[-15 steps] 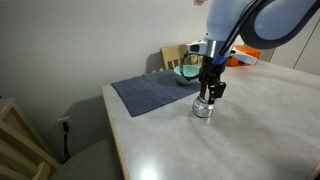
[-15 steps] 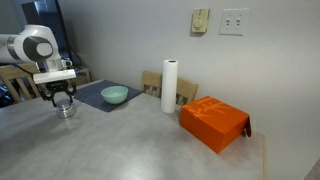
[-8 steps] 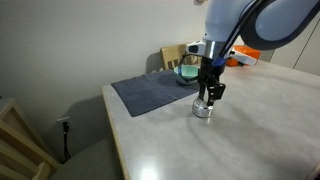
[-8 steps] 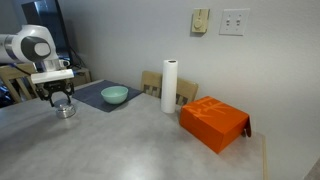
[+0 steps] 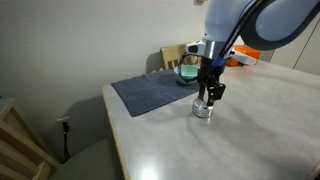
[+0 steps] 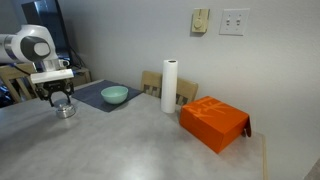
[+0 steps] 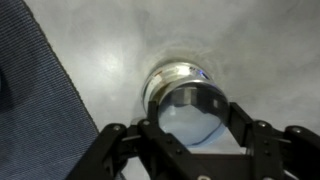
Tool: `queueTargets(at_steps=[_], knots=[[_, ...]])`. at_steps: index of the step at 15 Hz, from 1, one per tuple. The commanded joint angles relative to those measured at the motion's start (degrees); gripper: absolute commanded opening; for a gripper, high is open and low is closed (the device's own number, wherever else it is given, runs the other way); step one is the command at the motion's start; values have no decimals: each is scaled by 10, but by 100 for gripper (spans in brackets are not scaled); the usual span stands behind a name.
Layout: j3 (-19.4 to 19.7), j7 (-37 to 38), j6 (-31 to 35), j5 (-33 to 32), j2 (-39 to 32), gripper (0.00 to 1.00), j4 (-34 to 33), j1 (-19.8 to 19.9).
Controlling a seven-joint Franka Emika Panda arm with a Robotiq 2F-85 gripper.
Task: Place the silver lid on top of the silver tin
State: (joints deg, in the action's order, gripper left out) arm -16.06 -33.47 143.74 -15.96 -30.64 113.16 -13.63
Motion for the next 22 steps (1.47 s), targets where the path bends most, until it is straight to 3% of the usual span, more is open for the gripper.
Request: queueTargets(at_steps=[1,22], knots=[[-3,-11,-7,4,-6,44,-8,10],[-13,-30,-18,13,-33,44,-33,17]])
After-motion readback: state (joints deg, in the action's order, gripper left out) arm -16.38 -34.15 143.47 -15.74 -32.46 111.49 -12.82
